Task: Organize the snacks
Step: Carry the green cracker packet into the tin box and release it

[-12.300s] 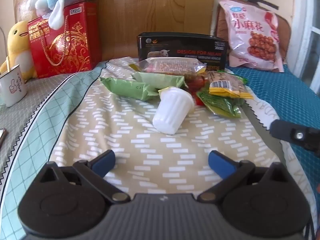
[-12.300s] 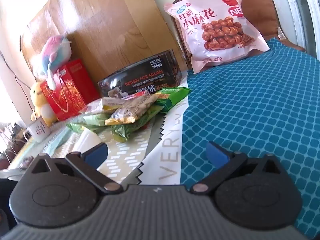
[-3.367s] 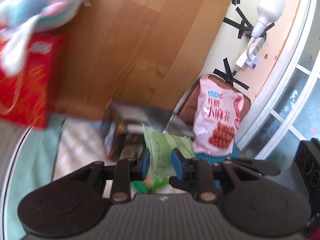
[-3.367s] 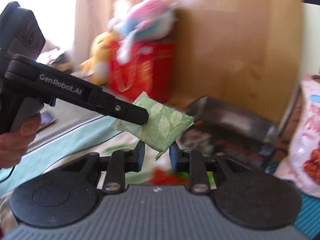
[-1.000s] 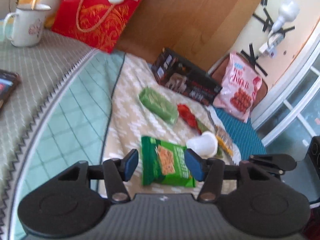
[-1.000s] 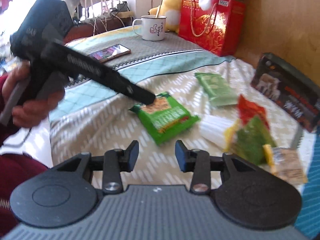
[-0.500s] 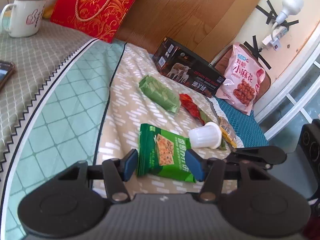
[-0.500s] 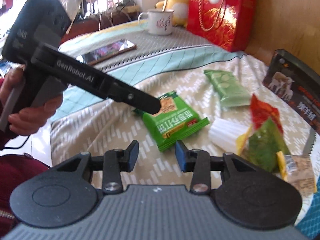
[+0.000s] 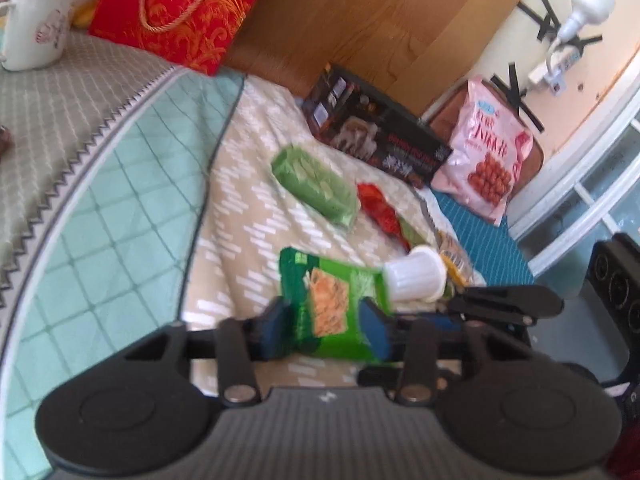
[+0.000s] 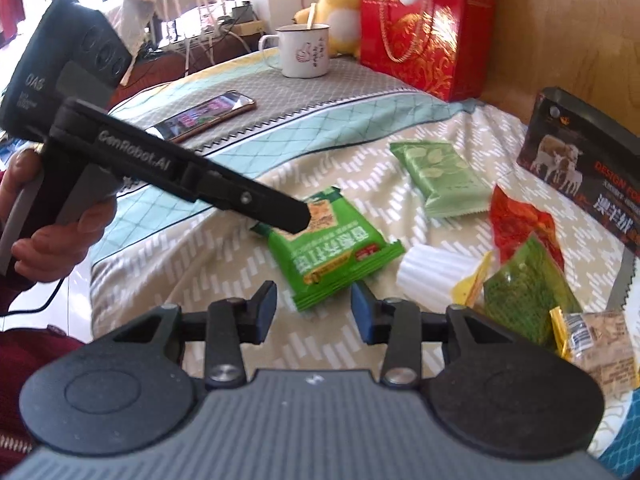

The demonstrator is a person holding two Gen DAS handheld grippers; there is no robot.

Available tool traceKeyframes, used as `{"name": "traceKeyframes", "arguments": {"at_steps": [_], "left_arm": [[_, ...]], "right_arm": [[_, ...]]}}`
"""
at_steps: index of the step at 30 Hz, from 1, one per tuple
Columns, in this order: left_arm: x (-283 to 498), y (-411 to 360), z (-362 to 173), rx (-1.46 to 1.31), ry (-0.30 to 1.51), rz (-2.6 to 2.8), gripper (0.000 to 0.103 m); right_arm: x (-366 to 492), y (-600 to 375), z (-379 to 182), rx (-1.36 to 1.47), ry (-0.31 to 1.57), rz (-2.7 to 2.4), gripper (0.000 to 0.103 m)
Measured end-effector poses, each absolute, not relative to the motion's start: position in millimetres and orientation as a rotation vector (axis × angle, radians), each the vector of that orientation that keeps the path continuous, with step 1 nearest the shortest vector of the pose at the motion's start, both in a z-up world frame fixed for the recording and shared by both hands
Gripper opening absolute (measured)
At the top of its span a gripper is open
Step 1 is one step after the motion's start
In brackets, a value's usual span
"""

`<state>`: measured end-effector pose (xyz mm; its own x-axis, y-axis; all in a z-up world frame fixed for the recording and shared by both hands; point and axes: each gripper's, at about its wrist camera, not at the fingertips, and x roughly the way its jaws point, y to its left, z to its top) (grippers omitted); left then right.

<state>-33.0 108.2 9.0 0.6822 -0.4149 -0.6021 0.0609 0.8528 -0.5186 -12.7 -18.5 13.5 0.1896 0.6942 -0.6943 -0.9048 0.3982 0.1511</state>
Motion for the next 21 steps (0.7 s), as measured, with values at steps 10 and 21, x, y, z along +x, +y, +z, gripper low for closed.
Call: {"name": "traceKeyframes", "arguments": {"at_steps": [10, 21], "left_arm": [[2.9, 87.6, 99.7, -0.373, 0.602, -0.407, 0.035], [186.6, 30.1, 117.3, -0.247, 0.528, -0.347, 0.040]], "right_arm": [[9.3, -37.5, 70.1, -0.214, 0.595, 1.144, 0.023], [177.9, -59.2, 95.1, -0.170, 0.549, 0.855, 0.026]]}}
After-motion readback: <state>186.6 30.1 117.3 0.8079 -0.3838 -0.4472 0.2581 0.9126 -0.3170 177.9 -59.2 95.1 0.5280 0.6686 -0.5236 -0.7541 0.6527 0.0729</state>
